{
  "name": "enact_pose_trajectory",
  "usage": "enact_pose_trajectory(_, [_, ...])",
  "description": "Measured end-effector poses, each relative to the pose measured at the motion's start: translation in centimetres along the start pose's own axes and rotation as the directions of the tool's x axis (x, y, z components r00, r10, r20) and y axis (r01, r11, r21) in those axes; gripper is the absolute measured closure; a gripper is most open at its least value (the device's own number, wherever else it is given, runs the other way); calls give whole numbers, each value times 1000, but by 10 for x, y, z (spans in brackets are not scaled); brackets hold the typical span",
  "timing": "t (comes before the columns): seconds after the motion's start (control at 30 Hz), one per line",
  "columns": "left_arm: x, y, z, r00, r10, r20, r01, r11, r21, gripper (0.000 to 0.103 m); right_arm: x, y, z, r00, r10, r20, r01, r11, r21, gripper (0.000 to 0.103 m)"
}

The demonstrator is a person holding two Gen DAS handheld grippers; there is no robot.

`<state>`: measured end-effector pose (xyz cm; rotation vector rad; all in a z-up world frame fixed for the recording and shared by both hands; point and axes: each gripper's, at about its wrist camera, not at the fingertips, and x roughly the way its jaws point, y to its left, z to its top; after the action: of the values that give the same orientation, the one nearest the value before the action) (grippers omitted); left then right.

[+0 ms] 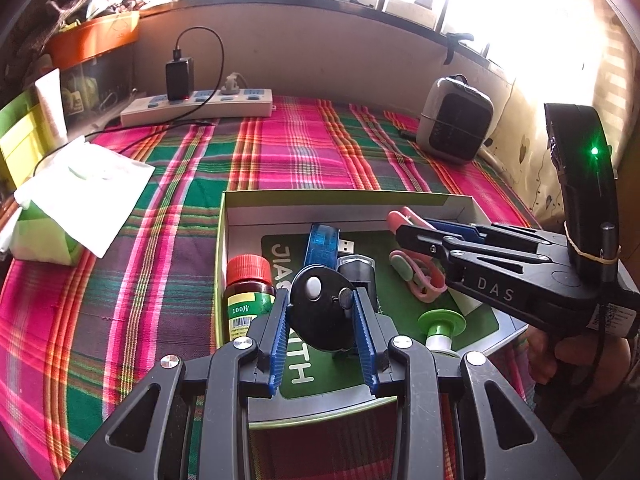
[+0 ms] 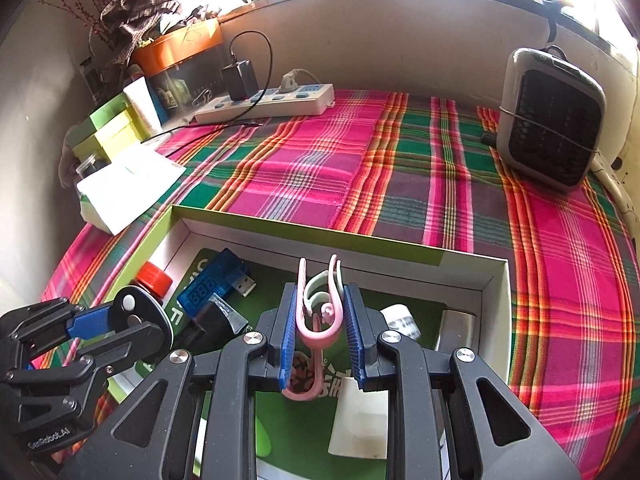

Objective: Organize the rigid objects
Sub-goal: 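Lower the puck and ear hook into the tray and open both tools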

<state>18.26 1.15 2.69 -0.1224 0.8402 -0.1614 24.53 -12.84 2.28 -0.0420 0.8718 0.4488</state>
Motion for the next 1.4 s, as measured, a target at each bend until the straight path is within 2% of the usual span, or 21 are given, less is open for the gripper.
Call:
enact_pose_trajectory(1.03, [2,1,0,1000,-8,0,8,1000,-5,73,7,0,-2,1000,3,-14,-3,1000,9,79])
enact_pose_trajectory(1.4, [1,-1,-1,1000,-16,-3,16,1000,-3,68,4,1,-4,1000,0,-5,0,1000,8,77])
